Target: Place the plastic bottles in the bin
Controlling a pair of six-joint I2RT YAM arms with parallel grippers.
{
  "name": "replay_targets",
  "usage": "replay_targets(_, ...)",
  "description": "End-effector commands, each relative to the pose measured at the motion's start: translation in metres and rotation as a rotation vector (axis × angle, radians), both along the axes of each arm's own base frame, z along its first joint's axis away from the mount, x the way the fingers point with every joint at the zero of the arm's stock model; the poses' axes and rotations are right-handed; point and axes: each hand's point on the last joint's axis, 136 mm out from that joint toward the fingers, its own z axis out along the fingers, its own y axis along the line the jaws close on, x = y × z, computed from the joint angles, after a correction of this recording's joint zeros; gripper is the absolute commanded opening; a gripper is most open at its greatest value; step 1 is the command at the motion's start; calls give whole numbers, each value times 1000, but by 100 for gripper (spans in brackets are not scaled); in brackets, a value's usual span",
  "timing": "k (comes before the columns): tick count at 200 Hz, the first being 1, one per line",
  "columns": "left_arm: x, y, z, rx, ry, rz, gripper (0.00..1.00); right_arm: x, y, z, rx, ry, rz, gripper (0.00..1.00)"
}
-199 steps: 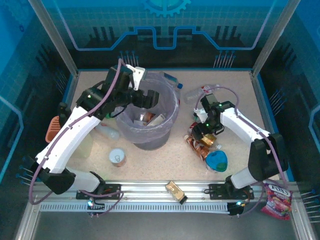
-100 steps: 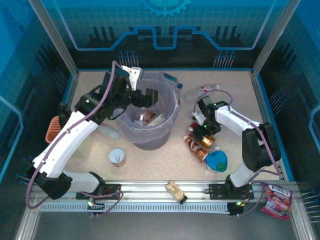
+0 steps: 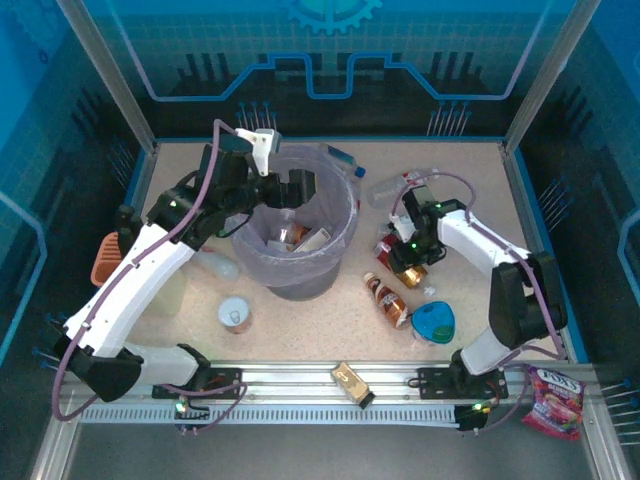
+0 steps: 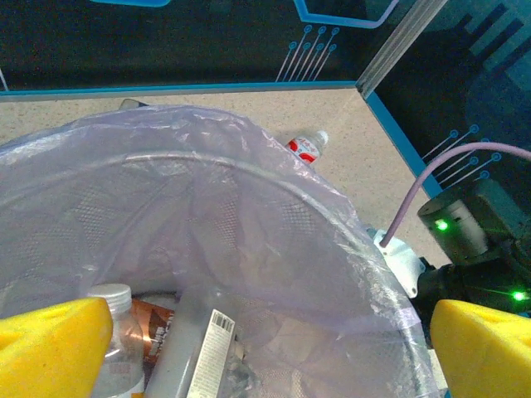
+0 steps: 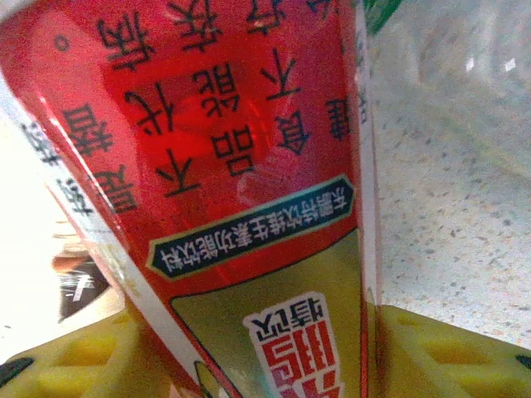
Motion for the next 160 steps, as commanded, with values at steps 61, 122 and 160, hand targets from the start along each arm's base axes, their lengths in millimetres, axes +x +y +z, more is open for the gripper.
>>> replay_targets(61, 0, -6, 11, -112, 1, -37, 99, 21, -2, 147, 419, -275, -218, 54)
replay_targets(122, -22, 132, 4, -45, 90, 337, 94, 15, 2, 243, 558, -438, -255, 51)
replay_targets(160, -25, 115, -31, -147, 194, 273, 88, 18, 39, 298, 659, -557, -166, 49)
